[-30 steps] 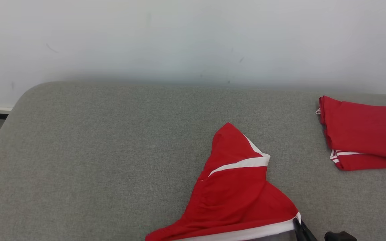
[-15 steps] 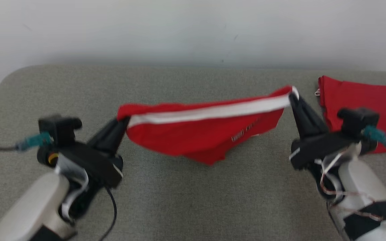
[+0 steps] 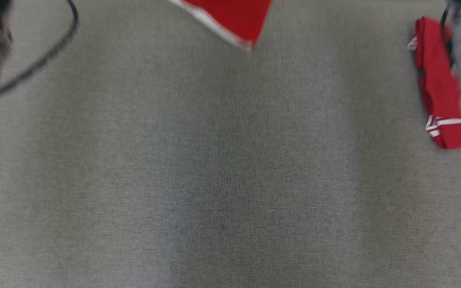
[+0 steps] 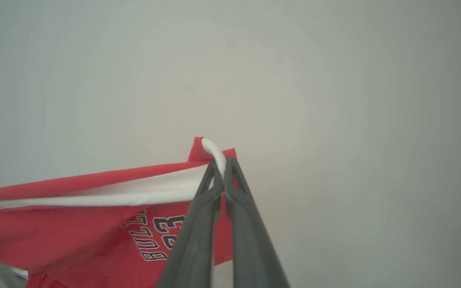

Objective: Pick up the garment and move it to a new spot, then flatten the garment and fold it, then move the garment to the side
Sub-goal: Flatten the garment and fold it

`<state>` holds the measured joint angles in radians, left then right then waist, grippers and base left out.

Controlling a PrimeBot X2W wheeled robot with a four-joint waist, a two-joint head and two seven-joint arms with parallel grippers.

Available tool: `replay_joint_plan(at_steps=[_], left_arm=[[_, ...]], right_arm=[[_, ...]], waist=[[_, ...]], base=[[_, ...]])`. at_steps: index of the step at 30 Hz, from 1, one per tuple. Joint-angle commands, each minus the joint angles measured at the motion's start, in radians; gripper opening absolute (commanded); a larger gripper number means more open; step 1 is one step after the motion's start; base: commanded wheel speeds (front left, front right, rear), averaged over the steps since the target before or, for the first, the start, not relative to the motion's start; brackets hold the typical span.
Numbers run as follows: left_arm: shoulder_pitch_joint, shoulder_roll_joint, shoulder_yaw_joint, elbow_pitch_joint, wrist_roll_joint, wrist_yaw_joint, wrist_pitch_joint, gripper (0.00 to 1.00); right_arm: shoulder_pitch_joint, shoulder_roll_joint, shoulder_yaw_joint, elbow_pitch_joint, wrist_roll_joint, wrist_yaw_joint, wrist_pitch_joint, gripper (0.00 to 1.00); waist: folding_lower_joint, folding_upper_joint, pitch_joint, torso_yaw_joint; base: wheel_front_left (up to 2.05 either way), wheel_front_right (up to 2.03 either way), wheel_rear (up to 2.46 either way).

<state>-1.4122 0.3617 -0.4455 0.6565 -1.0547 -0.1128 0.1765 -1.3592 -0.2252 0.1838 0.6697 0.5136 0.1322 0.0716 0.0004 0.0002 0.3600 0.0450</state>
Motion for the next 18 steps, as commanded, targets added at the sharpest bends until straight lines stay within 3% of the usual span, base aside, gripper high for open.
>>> replay_joint_plan(at_steps=[1,9,18], left_arm=[[-0.067,-0.007,0.013,0.043,0.005,0.010,-0.009,0.00],[-0.395,-0.047,0.039,0.241,0.026,-0.005,-0.086,0.00],[-0.447,-0.085,0.002,0.341,0.039,-0.016,-0.160,0.00]], right_arm=[[-0.073,-0.003,-0.018,0.045,-0.008,-0.003,-0.006,0.00],[-0.436,0.040,-0.067,0.285,-0.091,-0.003,-0.099,0.00],[-0.516,0.069,-0.044,0.403,-0.111,-0.003,-0.187,0.00]], waist=[[-0.0004,-0.0002,0.149,-0.019],[-0.0004,-0.0002,0.236,-0.044],[-0.0004,-0.0002,0.238,-0.049]], base=[[0.00,0.00,0.00],[0.00,0.00,0.00],[0.00,0.00,0.00]])
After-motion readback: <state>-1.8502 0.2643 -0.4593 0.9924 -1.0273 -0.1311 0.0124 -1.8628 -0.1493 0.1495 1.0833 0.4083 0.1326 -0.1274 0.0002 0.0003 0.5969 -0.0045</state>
